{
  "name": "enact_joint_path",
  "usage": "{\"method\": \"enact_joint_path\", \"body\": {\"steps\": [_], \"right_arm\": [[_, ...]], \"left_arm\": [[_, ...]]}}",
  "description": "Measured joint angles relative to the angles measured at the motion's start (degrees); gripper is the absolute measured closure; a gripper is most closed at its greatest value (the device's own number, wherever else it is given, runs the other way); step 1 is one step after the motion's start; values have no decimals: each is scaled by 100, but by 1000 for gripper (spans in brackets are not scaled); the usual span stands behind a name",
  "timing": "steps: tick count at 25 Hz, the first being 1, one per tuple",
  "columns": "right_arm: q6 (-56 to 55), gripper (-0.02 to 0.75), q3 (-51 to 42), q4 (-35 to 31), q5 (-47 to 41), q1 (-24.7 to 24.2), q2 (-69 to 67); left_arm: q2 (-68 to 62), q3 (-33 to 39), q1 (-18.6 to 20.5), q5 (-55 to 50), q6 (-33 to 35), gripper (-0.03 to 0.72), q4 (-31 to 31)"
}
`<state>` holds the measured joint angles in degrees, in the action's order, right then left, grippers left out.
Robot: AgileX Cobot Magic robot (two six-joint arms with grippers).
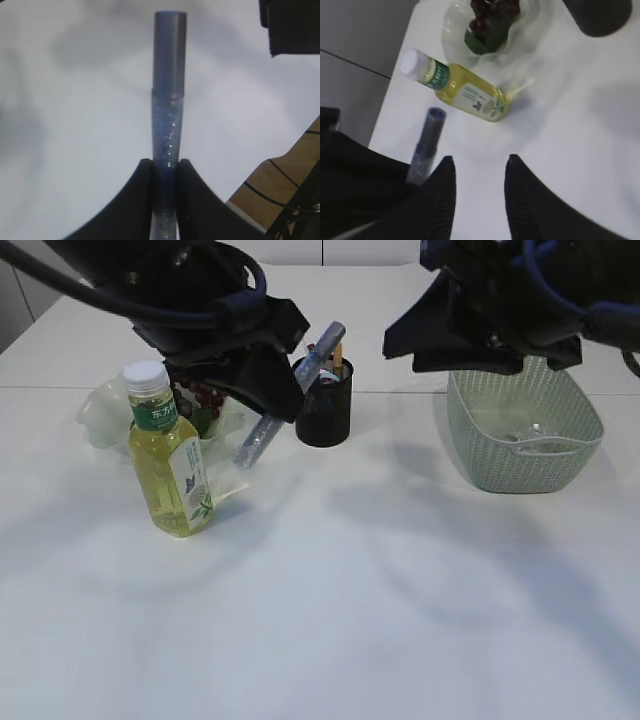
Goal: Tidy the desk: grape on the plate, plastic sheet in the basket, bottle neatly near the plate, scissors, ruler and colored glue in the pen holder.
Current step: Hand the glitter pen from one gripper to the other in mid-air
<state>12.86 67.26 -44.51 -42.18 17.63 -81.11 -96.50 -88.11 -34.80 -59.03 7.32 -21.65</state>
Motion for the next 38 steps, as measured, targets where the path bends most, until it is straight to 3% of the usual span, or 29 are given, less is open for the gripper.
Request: {"method": "enact_joint_path", "body": {"steps": [4, 8, 14, 34, 38], "right_arm": [[537, 455, 0, -753, 361, 0, 0], [1067, 393, 0, -1389, 399, 0, -37], [1256, 342, 0, -1916, 402, 0, -195], [2165, 341, 0, -3558, 31, 0, -862], [2176, 405, 0, -3590, -8, 0, -862]], "left_arm": [[0, 0, 0, 115, 0, 592, -218], [0, 0, 0, 234, 0, 592, -276], [0, 0, 0, 432, 2, 592, -315], [0, 0, 0, 570, 22, 592, -349], [0, 0, 0, 594, 22, 592, -349]]}}
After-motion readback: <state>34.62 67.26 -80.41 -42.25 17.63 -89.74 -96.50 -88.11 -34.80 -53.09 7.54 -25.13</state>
